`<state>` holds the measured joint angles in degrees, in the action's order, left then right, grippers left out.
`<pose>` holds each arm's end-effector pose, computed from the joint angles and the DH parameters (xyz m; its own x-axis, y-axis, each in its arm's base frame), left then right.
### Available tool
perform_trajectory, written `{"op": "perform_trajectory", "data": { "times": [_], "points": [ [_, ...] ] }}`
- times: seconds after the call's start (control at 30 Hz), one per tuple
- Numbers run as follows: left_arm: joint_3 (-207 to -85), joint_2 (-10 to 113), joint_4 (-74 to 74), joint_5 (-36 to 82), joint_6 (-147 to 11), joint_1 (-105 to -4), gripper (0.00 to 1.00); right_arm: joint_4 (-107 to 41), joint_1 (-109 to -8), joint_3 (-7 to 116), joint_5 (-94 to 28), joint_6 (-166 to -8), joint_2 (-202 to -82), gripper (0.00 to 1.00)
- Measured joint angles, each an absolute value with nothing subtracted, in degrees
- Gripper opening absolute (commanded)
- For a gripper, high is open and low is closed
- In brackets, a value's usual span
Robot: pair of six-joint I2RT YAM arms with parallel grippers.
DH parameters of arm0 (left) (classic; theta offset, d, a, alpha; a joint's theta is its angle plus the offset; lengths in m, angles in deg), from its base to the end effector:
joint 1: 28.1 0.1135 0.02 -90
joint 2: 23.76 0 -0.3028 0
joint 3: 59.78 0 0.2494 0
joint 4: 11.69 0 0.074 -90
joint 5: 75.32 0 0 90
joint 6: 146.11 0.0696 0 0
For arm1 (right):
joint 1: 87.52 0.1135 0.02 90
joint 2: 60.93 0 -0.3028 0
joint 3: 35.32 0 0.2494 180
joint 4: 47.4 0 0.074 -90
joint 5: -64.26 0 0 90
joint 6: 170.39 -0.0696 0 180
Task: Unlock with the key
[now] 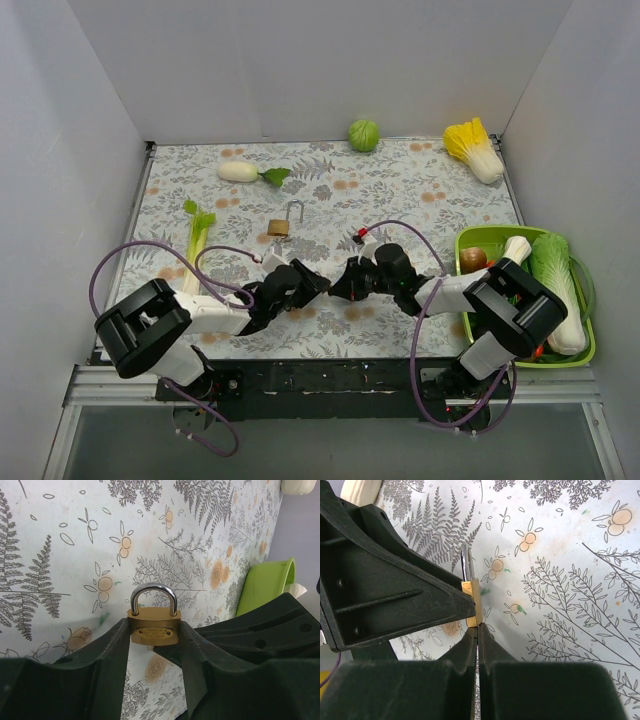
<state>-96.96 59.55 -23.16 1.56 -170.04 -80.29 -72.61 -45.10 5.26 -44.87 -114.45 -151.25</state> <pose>0.1806 -0.2069 0.1538 -0.4572 -0.8628 0.2156 -0.5843 0.1087 -0.8042 0.2135 0.2260 0.1680 -0.7341 0.0460 -0.6775 -0.5387 0.5680 0.6222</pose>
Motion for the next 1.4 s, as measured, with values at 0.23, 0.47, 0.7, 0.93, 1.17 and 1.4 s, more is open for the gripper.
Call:
{"op": "perform_trajectory", "data": {
  "times": [0.23,0.47,0.7,0.93,1.17,1.4],
  "points": [
    [-99.8,58.9,-18.2,2.7,-170.6,-80.9,0.00,-72.5,-44.5,2.3,-42.5,-112.7,-146.9,0.17],
    [-100.7,61.6,-15.9,6.4,-170.9,-80.8,0.00,-72.1,-42.7,-1.0,-39.6,-112.1,-143.9,0.24],
    [-102.2,63.2,-15.8,8.6,-171.0,-80.3,0.00,-69.6,-41.4,-2.0,-36.9,-112.0,-139.7,0.35],
    [-102.2,63.8,-17.0,9.6,-171.0,-80.3,0.00,-68.9,-40.9,-5.0,-35.9,-112.2,-136.9,0.40],
    [-100.9,64.0,-19.7,10.4,-171.0,-80.3,0.00,-69.7,-40.9,-6.4,-36.3,-113.4,-137.2,0.41],
    [-100.4,64.0,-20.4,10.8,-171.0,-80.3,0.00,-72.3,-40.9,-6.3,-36.6,-113.9,-139.0,0.39]
  ]
}}
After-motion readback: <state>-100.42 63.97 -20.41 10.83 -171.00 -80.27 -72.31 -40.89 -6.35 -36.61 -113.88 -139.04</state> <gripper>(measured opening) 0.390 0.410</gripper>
